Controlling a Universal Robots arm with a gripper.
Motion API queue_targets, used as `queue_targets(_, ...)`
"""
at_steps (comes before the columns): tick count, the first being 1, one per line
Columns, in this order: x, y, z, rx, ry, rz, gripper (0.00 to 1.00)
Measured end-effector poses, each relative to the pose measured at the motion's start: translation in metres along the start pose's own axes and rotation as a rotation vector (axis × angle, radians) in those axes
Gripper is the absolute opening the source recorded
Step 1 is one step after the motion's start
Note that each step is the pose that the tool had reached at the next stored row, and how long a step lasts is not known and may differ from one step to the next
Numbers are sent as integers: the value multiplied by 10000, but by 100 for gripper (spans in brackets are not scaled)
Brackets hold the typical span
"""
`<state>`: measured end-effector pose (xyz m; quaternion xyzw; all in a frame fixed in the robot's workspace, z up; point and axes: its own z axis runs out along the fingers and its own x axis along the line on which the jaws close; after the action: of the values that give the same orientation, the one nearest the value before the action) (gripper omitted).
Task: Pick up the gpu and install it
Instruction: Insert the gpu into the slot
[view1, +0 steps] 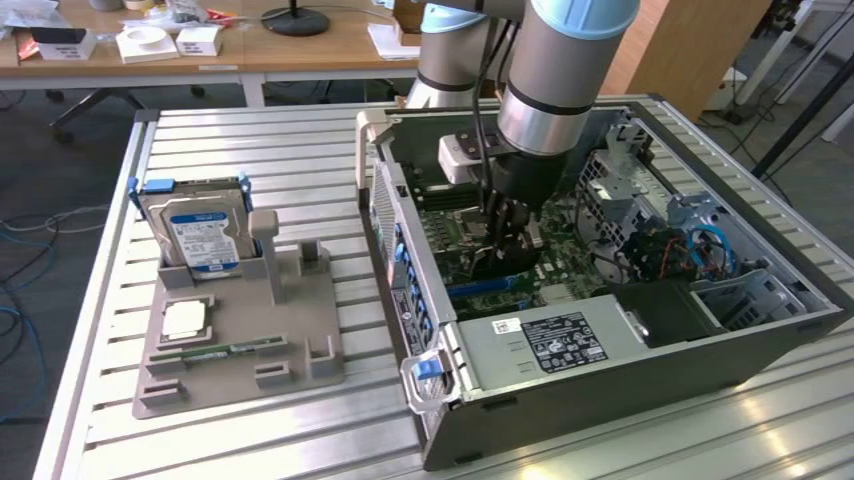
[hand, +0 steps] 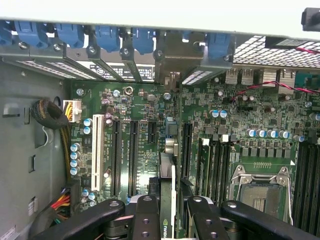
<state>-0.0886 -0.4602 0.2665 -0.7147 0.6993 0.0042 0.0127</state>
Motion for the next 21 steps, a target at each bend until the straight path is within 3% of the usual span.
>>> queue_targets(21,8,-7,33,-1,-8,6,26)
